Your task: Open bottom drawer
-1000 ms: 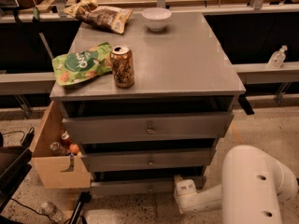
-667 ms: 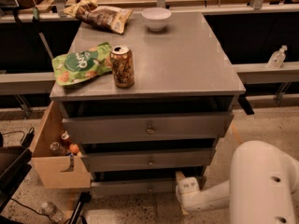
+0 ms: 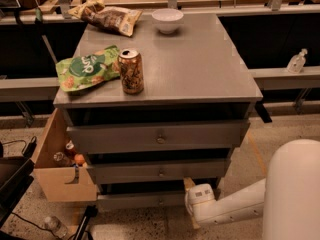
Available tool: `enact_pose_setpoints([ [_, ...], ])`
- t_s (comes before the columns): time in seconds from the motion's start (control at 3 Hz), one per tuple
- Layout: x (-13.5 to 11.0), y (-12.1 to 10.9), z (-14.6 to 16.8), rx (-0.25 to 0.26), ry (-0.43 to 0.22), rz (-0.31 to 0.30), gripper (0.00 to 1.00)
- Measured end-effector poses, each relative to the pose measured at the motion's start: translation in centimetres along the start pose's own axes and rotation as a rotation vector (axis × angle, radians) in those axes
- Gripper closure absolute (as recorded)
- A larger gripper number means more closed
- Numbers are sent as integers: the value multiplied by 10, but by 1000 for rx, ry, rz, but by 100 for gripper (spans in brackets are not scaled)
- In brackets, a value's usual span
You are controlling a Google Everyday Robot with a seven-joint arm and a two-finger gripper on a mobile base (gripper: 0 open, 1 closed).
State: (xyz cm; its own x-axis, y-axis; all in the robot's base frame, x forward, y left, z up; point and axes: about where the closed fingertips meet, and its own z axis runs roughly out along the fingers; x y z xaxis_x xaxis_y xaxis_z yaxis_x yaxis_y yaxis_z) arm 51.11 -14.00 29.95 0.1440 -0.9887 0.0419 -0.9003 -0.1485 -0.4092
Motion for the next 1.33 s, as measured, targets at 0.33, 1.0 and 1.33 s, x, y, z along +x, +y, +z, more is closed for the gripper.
enact_pose_setpoints([
  [0.33,0,-2,-3,3,1,-4,0],
  [1.0,0,23,43,-108,32,30,0],
  [1.33,3,35,62,-152,41,55,0],
])
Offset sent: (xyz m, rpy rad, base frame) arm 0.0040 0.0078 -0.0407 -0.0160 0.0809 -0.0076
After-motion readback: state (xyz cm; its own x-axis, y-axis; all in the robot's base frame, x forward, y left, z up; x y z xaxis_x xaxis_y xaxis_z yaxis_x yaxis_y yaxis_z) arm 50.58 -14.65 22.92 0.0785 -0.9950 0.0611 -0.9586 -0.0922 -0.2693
